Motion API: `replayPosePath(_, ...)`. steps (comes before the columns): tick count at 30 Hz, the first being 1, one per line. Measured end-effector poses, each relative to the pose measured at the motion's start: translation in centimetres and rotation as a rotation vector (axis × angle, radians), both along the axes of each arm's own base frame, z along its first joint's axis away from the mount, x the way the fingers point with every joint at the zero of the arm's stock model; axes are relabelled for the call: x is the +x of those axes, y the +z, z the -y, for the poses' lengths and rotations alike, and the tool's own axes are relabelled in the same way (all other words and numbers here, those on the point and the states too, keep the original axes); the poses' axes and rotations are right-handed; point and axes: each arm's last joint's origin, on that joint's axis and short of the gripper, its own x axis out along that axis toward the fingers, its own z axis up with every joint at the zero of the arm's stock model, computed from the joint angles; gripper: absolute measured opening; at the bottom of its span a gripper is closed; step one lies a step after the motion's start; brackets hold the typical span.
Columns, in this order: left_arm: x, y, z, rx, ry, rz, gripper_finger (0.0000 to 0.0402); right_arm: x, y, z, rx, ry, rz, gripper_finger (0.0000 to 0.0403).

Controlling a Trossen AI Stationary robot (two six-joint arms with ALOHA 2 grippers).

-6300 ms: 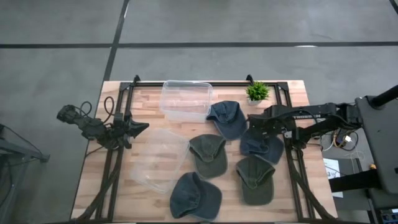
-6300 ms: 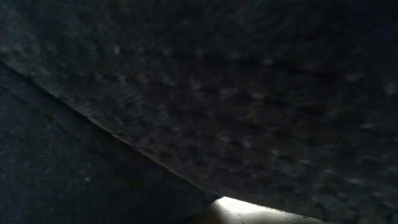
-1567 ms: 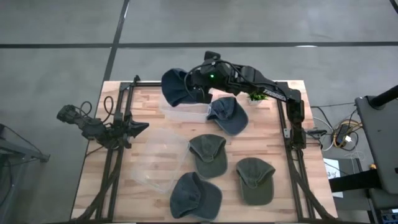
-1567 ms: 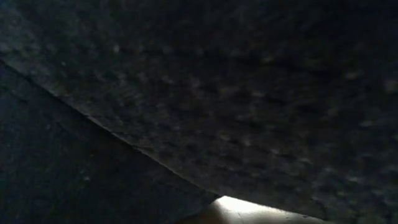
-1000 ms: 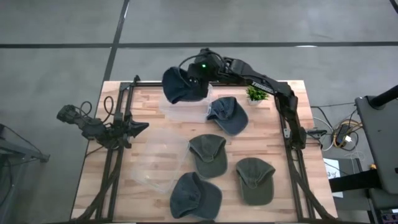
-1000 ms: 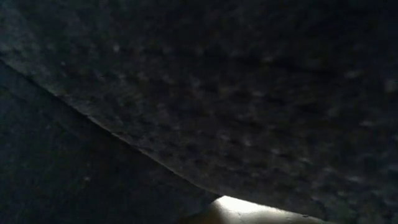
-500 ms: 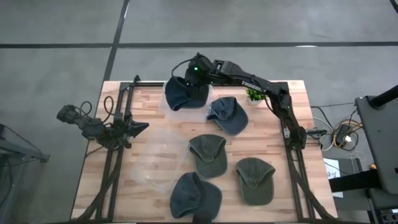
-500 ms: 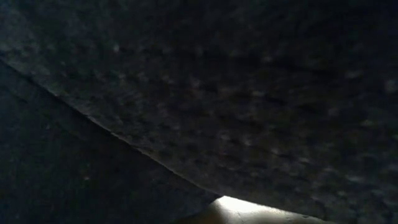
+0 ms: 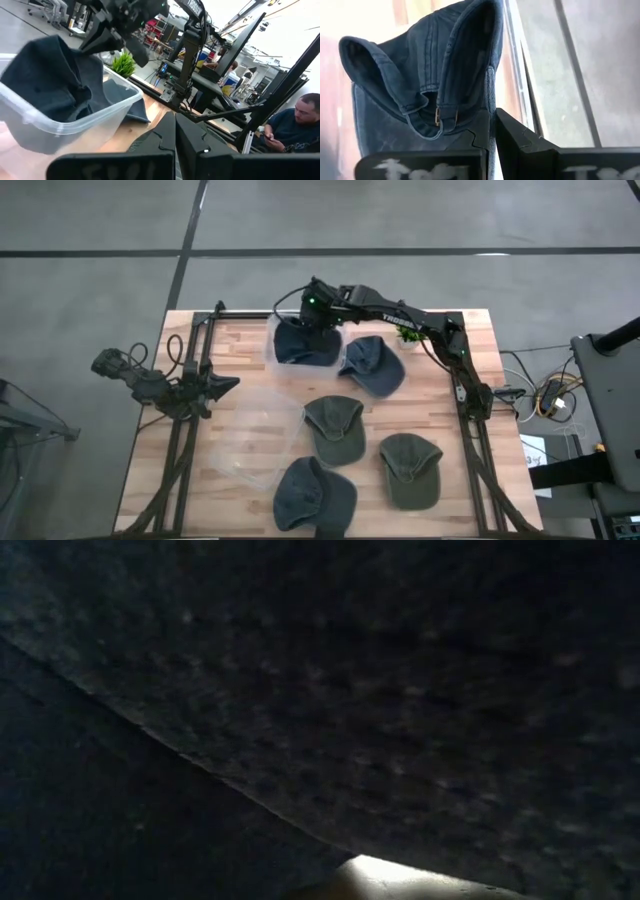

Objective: Pick & Place hat
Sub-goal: Put the top right blue cap into the top transparent bin

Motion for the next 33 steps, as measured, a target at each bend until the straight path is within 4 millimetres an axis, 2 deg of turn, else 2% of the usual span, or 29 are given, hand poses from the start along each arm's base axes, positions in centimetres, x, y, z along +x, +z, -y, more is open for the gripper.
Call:
replayPosePath(15,0.0,0.0,0.0,0.0,0.0,0.0,0.0003,-0.2,-1.9,-0.1,0.043,-0.038,-0.044,0.0011)
replayPosePath(33,0.0,0.0,0.0,-0.001,0.0,0.0,0.0003,-0.1,-1.9,-0.1,0.049,-0.045,-0.037,0.0033)
